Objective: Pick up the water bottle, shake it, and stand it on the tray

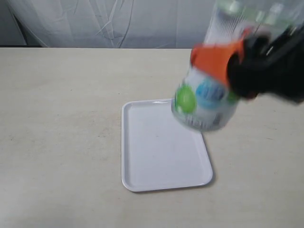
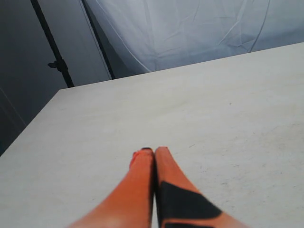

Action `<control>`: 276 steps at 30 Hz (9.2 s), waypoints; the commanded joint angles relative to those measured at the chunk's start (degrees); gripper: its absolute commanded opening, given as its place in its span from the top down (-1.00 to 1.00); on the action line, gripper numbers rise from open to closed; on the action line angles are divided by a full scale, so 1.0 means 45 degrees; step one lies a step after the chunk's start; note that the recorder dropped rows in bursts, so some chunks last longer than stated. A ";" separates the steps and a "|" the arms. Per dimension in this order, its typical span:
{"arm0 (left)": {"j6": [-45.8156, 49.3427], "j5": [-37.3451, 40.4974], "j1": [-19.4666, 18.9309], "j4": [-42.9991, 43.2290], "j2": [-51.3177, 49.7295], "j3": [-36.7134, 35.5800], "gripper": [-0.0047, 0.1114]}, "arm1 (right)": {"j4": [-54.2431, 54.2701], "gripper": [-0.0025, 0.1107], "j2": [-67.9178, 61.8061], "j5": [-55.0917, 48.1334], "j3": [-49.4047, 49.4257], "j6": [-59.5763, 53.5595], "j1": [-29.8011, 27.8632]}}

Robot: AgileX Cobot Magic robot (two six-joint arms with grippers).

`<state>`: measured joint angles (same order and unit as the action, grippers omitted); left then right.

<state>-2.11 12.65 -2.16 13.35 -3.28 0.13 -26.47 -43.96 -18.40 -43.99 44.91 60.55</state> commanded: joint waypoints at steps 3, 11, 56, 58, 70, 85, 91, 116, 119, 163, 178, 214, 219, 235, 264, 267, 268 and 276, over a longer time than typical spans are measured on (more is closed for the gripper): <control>-0.0105 -0.0167 -0.0010 -0.0046 0.0054 -0.0028 0.92 | -0.0199 0.97 0.0175 -0.2654 -0.0486 -0.0363 0.0026; -0.0105 -0.0167 -0.0010 -0.0046 0.0054 -0.0028 0.92 | 0.0299 0.97 0.0848 -0.0766 -0.0577 -0.0426 0.0026; -0.0105 -0.0167 -0.0010 -0.0046 0.0054 -0.0028 0.92 | -0.5670 0.97 -0.0639 -0.2040 0.1321 0.3471 0.0559; -0.0105 -0.0167 -0.0010 -0.0046 0.0054 -0.0028 0.92 | -0.4060 0.97 -0.1021 -0.2677 0.1881 0.3523 0.0559; -0.0105 -0.0167 -0.0010 -0.0046 0.0054 -0.0028 0.92 | -0.1664 0.97 0.0411 -0.2788 0.1805 0.1825 0.0559; -0.0105 -0.0167 -0.0010 -0.0046 0.0054 -0.0028 0.92 | -0.2945 0.97 0.1081 -0.5317 0.1852 0.3272 0.0495; -0.0105 -0.0167 -0.0010 -0.0046 0.0054 -0.0028 0.92 | -0.4429 0.97 0.1106 -0.6082 0.1852 0.1945 0.0464; -0.0105 -0.0167 -0.0010 -0.0046 0.0054 -0.0028 0.92 | -1.4610 0.97 -0.4218 -0.0510 0.3416 1.1393 0.0416; -0.0105 -0.0167 -0.0010 -0.0046 0.0054 -0.0028 0.92 | -1.6328 0.97 -0.5678 -0.0545 0.2972 1.4590 -0.0095; -0.0105 -0.0167 -0.0010 -0.0046 0.0054 -0.0028 0.92 | 0.5274 0.97 -0.8114 1.2365 0.3651 -1.1286 -0.2487; -0.0105 -0.0167 -0.0010 -0.0046 0.0054 -0.0028 0.92 | 0.2489 0.97 -1.3727 1.7236 0.3604 -1.0559 -0.3981; -0.0105 -0.0167 -0.0010 -0.0046 0.0054 -0.0028 0.92 | 0.3171 -0.39 -1.4036 1.7102 0.3604 -0.8887 -0.3958; -0.0105 -0.0167 -0.0010 -0.0046 0.0054 -0.0028 0.92 | 0.2992 -0.46 -1.4036 1.6718 0.3604 -0.8643 -0.3936; -0.0105 -0.0167 -0.0010 -0.0046 0.0054 -0.0028 0.92 | 0.3256 -0.35 -1.1958 1.7913 0.6734 -0.7962 -0.3936; -0.0105 -0.0167 -0.0010 -0.0046 0.0054 -0.0028 0.92 | 0.3693 0.94 -0.2879 1.7420 0.9777 -0.6845 -0.3936; -0.0105 -0.0167 -0.0010 -0.0046 0.0054 -0.0028 0.92 | 0.3883 0.94 -0.2849 1.7349 0.9777 -0.6845 -0.3936; -0.0105 -0.0167 -0.0010 -0.0046 0.0054 -0.0028 0.92 | 0.4193 0.94 -0.2701 1.7320 0.9777 -0.6845 -0.3936; -0.0105 -0.0167 -0.0010 -0.0046 0.0054 -0.0028 0.92 | 0.4958 0.94 0.0874 1.6013 0.9777 -0.6125 -0.3936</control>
<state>-2.11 12.65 -2.16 13.35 -3.28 0.13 -4.53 -47.13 57.10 -0.49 14.89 42.96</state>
